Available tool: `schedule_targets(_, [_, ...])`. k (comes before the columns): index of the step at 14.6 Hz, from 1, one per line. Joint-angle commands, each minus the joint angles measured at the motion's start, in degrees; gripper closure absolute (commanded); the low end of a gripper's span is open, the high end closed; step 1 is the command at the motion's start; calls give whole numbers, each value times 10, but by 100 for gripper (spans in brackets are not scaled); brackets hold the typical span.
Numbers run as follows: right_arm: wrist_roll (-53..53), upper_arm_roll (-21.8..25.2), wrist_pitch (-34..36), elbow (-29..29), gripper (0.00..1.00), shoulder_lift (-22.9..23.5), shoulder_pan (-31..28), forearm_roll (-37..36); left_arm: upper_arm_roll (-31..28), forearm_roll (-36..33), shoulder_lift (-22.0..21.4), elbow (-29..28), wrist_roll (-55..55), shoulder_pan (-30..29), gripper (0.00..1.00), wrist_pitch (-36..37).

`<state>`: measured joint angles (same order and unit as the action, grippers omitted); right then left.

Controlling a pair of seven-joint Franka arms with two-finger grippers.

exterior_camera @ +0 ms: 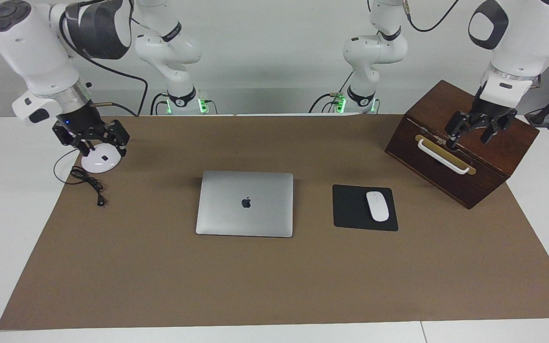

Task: Close laptop with both arms

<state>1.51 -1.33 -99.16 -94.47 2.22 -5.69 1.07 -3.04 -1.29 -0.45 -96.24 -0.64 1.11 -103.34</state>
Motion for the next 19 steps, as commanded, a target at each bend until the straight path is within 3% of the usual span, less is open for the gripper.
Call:
schedule_targets(1, [-5,-2,-6,-21,0,-15,-3,3,3,-1,28,29,5,-2,0,25])
schedule_targets(5, [-5,-2,-7,-27,0,-20,-3,2,3,1,23,8,5,3,0,41])
schedule_targets(10, [-6,-2,-9,-37,0,-24,-3,2,8,0,32,47,5,3,0,82])
schedule_targets(13, [-6,-2,-19,-44,0,-27,-3,3,8,1,52,103,5,2,0,132])
schedule_targets(19, [-6,-2,-21,-48,0,-27,-2,3,8,10,45,79,6,5,0,105])
